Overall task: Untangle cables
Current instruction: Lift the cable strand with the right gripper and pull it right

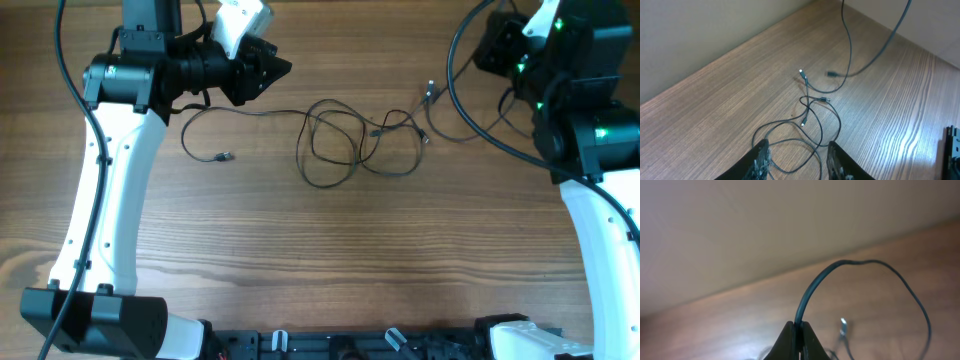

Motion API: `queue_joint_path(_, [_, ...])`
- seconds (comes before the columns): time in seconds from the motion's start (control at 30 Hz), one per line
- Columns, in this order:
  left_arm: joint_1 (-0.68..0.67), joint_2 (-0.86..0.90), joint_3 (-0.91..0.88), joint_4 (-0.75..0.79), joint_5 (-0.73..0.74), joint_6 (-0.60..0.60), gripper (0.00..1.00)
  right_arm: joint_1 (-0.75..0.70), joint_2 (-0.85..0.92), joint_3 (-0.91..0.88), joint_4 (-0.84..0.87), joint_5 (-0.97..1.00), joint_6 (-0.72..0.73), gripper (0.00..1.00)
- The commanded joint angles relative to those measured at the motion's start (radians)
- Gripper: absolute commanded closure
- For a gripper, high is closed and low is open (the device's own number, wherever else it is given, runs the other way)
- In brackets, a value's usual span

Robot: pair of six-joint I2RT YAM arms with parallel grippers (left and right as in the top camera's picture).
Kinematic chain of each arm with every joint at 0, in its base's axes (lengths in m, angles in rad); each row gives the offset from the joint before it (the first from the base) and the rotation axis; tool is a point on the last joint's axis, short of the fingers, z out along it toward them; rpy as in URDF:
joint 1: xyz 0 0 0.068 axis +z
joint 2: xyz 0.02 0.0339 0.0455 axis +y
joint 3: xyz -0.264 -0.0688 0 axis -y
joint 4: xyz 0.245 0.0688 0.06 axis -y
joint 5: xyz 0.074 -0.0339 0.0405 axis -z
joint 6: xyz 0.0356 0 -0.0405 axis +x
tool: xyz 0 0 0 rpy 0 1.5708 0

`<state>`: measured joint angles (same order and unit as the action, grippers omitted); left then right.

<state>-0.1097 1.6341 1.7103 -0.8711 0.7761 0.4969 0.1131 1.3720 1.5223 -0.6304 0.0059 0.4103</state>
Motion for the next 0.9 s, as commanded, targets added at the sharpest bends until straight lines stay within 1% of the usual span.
queue_joint_path(0.0, [-0.005,0.005,0.008,0.003,0.019,0.024,0.62,0.002,0.050,0.016,-0.055,0.046,0.008,0.95])
queue_joint_path(0.17, [-0.005,0.005,0.008,0.002,0.019,0.024,0.62,0.002,0.121,0.016,-0.106,-0.031,0.010,0.95])
queue_joint_path(0.3, [-0.005,0.005,0.008,0.002,0.019,0.024,0.62,0.002,0.172,0.014,-0.142,-0.045,0.038,0.95])
queue_joint_path(0.43, [-0.005,0.005,0.008,0.002,0.019,0.024,0.62,0.007,0.216,0.011,-0.162,-0.085,0.035,0.95])
queue_joint_path(0.87, [-0.005,0.004,0.008,-0.002,0.019,0.024,0.60,0.116,0.371,0.000,-0.170,-0.085,0.045,0.95])
